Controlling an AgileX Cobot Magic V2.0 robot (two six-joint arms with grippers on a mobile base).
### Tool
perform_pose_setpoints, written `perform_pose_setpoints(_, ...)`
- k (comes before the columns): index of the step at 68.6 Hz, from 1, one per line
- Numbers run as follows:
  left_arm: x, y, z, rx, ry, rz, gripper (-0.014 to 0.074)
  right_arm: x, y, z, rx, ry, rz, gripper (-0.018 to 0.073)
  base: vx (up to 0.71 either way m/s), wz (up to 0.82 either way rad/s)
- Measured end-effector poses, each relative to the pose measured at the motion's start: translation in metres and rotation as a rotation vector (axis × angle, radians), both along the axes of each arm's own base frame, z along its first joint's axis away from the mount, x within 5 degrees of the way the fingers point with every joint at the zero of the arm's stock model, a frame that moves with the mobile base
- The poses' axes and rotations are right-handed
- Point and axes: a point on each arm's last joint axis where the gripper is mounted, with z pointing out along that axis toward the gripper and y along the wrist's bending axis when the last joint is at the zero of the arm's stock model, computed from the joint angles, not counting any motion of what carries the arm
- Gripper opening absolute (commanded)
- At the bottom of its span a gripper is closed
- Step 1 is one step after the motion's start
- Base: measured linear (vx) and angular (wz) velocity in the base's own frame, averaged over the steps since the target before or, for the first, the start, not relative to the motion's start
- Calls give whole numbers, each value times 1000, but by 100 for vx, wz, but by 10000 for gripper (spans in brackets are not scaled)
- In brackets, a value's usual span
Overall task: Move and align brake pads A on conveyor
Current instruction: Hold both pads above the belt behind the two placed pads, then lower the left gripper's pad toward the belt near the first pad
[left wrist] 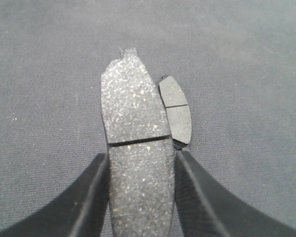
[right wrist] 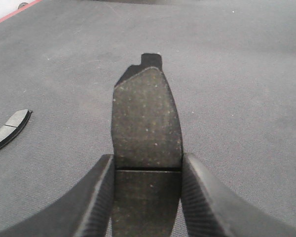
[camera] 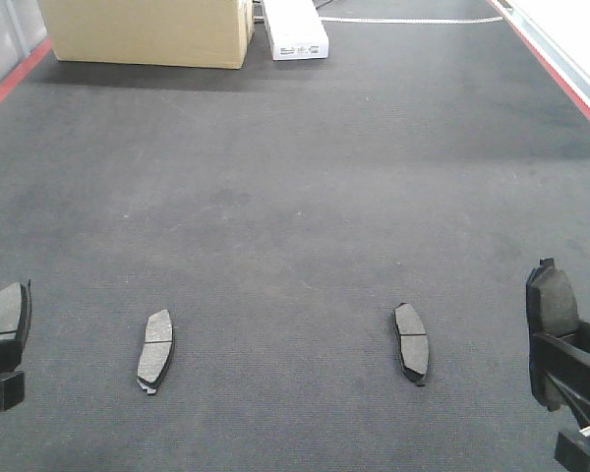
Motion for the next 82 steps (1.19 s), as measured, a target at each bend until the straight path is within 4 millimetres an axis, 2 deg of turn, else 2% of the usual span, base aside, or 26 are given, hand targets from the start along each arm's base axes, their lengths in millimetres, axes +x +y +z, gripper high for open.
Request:
perform_pose_setpoints(21,2,-5,3,-78,-31,-4,76,0,0,0,0,0,0,25,0,0)
perform_pose_setpoints(29,10,-11,4,-92,-45,-53,77,0,0,0,0,0,0,25,0,0)
perform_pose_setpoints(37,28,-22,8,-108,-26,-108,82,0,0,0,0,0,0,25,0,0)
perform_pose_setpoints(50,76,-47,11,-188,48,-174,91,0,0,0,-1,1,0,25,0,0)
perform_pose_setpoints(62,114,-83,-10,-252,143,-265,97,0,0,0,-1,1,0,25,0,0)
perform_pose_setpoints(73,130,-120,-37,-260,197,-319,119,0,0,0,0,1,0,25,0,0)
perform_pose_setpoints(82,140,-129,-60,-244,219,-280,151,0,0,0,0,1,0,25,0,0)
